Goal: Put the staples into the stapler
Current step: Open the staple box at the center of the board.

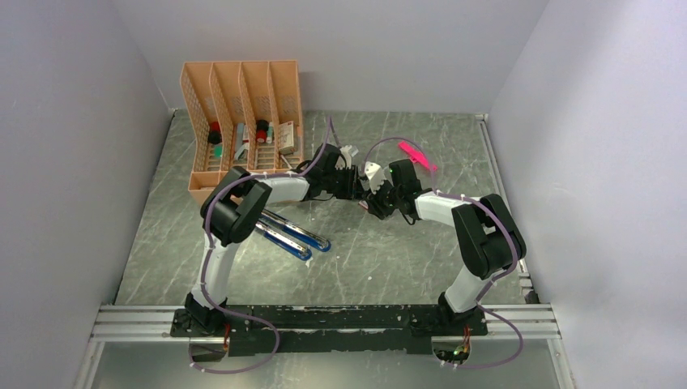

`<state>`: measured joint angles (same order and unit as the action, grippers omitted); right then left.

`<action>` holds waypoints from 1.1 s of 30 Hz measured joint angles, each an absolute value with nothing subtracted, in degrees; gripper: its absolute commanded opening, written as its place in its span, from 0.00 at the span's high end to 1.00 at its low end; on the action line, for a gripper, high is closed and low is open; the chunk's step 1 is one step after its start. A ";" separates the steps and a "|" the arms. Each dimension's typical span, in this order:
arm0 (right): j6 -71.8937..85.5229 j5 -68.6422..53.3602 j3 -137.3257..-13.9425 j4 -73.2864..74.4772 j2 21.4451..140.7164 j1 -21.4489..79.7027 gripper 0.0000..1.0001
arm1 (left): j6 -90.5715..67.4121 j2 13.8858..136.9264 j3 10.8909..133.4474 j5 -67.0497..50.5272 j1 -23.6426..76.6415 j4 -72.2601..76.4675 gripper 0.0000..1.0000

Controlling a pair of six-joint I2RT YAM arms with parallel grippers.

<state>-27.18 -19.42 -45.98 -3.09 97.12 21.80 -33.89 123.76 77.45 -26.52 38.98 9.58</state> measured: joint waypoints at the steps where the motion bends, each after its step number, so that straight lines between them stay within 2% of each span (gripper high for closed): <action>1: -27.14 -19.42 -45.98 -3.09 97.12 21.80 0.71 | -33.91 123.81 77.43 -26.57 38.98 9.72 0.68; 22: -27.20 -19.05 -45.95 -3.11 97.12 21.98 0.71 | -37.06 124.75 74.26 -28.80 38.94 17.39 0.69; 33: -27.20 -18.70 -45.95 -2.96 96.99 22.15 0.69 | -37.34 125.58 74.17 -30.37 38.94 19.27 0.65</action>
<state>-27.20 -18.70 -45.95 -2.96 96.99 22.15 -37.34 125.58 74.17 -30.37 38.94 19.27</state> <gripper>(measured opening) 0.440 0.346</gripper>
